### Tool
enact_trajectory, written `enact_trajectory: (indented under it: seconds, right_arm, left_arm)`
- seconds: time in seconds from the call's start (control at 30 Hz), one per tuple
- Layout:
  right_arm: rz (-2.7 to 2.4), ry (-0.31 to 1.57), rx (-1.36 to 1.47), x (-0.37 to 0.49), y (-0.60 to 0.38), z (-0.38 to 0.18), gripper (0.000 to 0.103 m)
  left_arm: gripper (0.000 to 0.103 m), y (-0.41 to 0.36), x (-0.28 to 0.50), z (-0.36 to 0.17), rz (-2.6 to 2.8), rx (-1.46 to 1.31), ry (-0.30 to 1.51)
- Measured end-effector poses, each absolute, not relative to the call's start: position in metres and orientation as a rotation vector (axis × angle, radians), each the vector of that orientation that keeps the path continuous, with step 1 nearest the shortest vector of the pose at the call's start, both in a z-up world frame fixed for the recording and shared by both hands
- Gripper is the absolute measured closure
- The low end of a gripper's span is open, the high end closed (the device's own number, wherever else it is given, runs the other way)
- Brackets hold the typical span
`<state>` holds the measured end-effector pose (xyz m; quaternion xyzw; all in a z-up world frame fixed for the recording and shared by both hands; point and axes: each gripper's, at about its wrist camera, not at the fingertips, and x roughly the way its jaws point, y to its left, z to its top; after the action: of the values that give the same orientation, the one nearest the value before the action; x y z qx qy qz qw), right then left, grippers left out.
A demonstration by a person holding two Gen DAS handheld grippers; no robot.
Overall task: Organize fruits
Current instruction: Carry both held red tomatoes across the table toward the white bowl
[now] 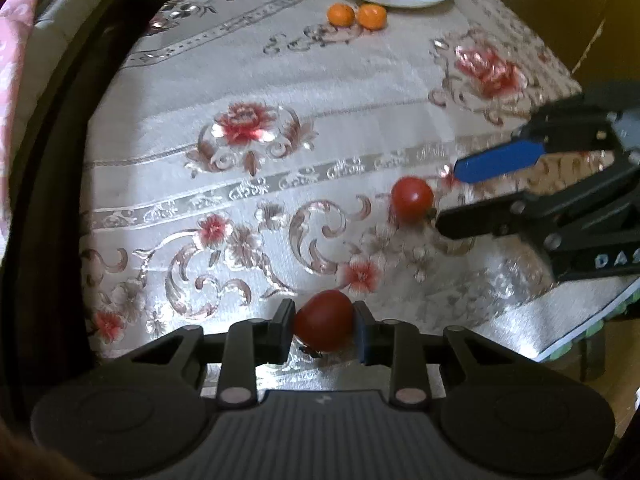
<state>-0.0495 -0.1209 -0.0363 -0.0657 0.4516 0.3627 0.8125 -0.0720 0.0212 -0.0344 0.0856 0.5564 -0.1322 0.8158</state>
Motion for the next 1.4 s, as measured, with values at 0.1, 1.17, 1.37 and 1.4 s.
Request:
enact_trajectory:
  seconds: [0.1,1.17,1.37,1.4]
  right_arm:
    - [0.787,0.966,-0.136,-0.047,-0.118,-0.038,0.066]
    - [0.747,1.014,-0.153,-0.017,-0.105,-0.059,0.079]
    - [0.745,1.001,-0.163,-0.012,-0.098,-0.063,0.078]
    - [0.746,1.000,-0.170,-0.012,-0.098,-0.063,0.080]
  left_arm:
    - [0.065,0.025,-0.069,-0.027,-0.288,0.143,1.164]
    - [0.065,0.032,-0.027,-0.025,-0.313,0.036,1.114]
    - [0.065,0.032,-0.025,-0.028,-0.312,0.036,1.127]
    - [0.065,0.032,-0.025,-0.028,-0.312,0.035,1.128]
